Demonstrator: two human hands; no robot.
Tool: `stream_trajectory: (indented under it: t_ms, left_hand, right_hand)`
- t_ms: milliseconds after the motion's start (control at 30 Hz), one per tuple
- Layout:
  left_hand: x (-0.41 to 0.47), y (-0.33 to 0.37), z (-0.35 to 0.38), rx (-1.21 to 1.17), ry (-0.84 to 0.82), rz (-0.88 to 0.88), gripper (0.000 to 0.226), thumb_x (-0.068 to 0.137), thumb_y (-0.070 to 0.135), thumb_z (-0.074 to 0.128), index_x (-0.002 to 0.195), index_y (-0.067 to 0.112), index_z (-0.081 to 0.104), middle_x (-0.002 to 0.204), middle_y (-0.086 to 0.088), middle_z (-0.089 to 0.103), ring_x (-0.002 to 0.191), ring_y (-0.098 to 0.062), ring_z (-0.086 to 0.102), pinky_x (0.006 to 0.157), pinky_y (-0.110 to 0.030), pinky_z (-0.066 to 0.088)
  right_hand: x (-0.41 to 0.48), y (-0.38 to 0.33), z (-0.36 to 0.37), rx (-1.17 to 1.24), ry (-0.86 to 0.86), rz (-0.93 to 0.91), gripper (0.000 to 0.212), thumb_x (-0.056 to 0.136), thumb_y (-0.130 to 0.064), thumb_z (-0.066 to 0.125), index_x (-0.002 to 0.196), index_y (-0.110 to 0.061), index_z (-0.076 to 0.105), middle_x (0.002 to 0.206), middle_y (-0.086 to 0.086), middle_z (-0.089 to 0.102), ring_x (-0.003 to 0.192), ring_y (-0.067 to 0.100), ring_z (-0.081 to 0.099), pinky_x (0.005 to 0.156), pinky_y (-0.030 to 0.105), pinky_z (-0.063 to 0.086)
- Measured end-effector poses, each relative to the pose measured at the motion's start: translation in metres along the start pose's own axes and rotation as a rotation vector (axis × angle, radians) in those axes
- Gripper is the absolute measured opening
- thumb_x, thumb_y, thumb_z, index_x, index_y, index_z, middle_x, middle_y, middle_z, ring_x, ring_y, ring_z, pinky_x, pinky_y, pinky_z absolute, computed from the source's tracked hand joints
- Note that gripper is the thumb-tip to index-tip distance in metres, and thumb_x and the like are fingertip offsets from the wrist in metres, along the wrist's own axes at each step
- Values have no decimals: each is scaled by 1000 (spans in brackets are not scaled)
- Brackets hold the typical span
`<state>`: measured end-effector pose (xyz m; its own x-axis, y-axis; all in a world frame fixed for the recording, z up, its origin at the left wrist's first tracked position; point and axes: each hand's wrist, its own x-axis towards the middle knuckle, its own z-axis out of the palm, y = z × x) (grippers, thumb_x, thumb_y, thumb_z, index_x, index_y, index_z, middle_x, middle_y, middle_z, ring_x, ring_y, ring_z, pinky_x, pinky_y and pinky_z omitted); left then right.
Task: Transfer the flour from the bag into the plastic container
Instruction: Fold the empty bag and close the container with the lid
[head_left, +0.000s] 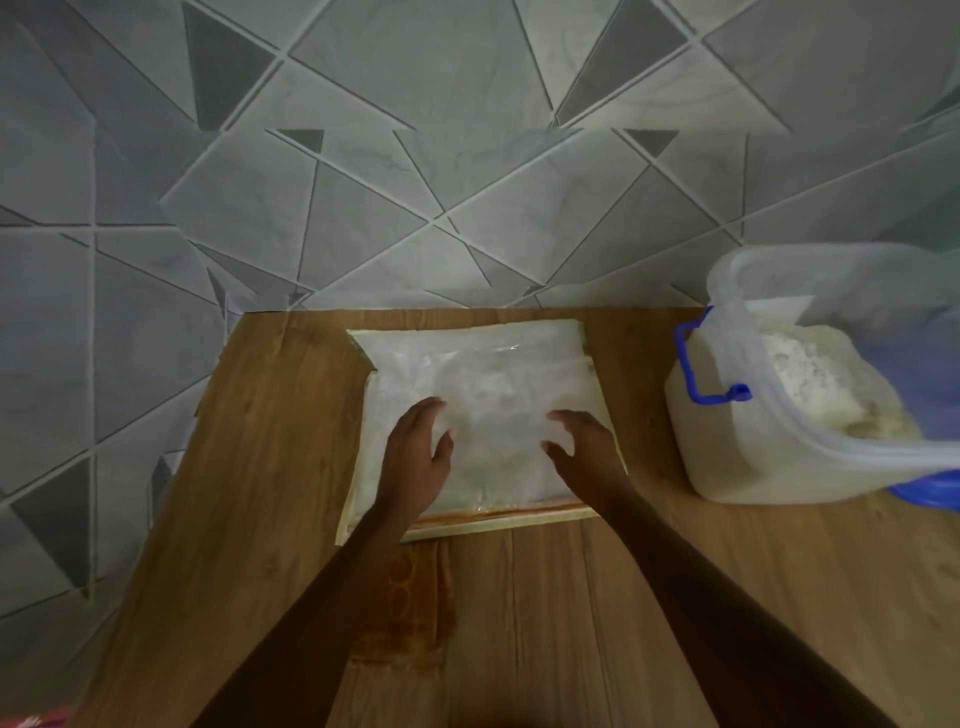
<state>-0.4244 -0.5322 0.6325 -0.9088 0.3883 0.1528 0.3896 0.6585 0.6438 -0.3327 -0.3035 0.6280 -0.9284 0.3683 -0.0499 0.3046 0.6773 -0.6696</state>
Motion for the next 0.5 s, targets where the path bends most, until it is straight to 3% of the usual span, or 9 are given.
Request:
stream_trajectory:
  t_ms: [167,300,500]
  left_hand:
    - [-18,74,-2,-324,150,-20,27,97,22,65,124,17,65,128,6,67,119,-4,61,102,-22,51]
    - [-39,142,-2,-498,230,27,18,98,16,63,115,13,67,117,6,71,112,-5,66,98,-24,55]
    - [-67,236,11,-608,274,78,15,99,11,62,113,13,68,112,8,74,109,-12,69,92,-25,56]
  right_hand:
    - [-35,-32,-39,330,193,-13,27,92,-22,71,117,-13,69,115,-3,72,100,6,68,84,24,59]
    - [-66,-40,-81,441,315,-71,18,92,-17,71,109,-18,72,104,-11,73,95,-1,68,78,11,54]
    - [-110,-20,-154,671,418,-138,18,93,-7,67,109,-15,72,100,-4,75,97,16,71,87,36,59]
